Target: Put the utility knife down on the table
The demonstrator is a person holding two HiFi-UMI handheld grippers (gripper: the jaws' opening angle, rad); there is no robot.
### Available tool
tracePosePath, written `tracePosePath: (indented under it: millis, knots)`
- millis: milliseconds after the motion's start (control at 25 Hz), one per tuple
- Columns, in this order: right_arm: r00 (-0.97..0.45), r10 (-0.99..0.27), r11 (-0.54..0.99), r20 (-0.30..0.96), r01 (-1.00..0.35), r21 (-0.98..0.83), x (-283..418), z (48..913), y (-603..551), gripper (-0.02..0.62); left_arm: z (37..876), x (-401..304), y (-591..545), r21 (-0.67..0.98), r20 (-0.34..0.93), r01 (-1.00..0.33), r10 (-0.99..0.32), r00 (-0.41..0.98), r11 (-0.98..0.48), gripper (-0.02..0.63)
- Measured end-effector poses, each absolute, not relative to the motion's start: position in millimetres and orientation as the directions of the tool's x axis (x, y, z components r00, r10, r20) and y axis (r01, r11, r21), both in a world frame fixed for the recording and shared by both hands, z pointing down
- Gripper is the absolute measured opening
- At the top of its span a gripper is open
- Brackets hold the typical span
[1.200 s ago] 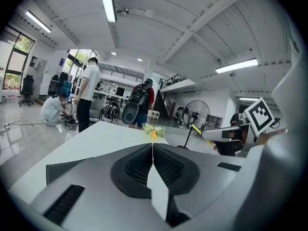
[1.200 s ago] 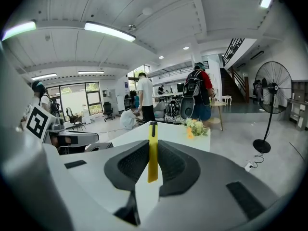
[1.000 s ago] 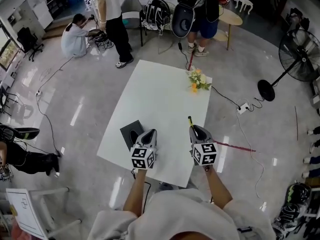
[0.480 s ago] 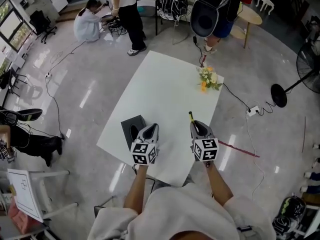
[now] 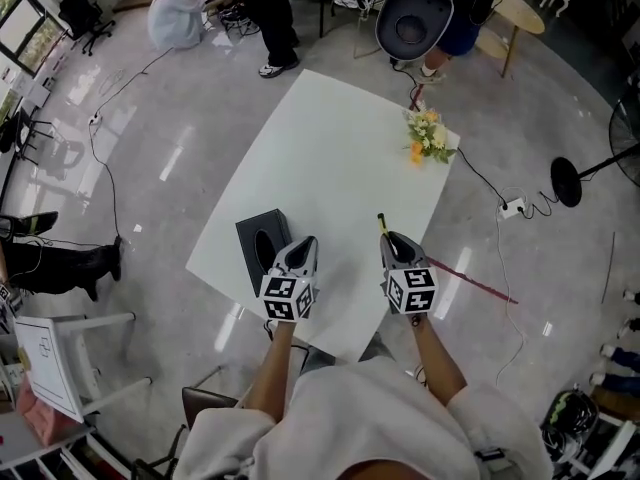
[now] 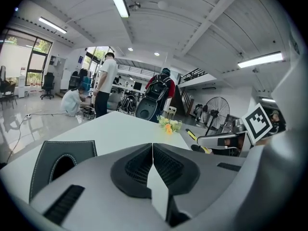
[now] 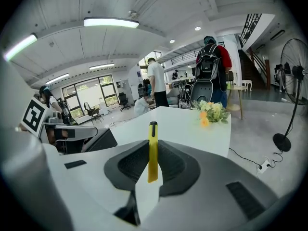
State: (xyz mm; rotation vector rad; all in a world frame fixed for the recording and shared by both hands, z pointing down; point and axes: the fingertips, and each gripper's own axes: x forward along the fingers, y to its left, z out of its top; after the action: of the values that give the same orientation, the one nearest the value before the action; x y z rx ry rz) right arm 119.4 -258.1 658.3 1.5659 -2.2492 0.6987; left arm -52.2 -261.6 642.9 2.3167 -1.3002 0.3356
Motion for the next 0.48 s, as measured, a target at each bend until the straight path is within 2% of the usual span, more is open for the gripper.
tracePosePath:
  millis: [160,480]
  knots:
    - [-0.365,-0.76,0.293,0.537,-0.931,-0.218,119,672,-258,0.073,647,-52,-259,0.259,0.427,-0.859,-0.746,0.511,-0.441,0.021]
    - [-0.389,-0.725,0.326,0.568,-0.921,-0.215,110,692,-280,0.072,609,-42,-280,0.228,0.356,-0.871,-0.795,0.491,-0.435,0.021]
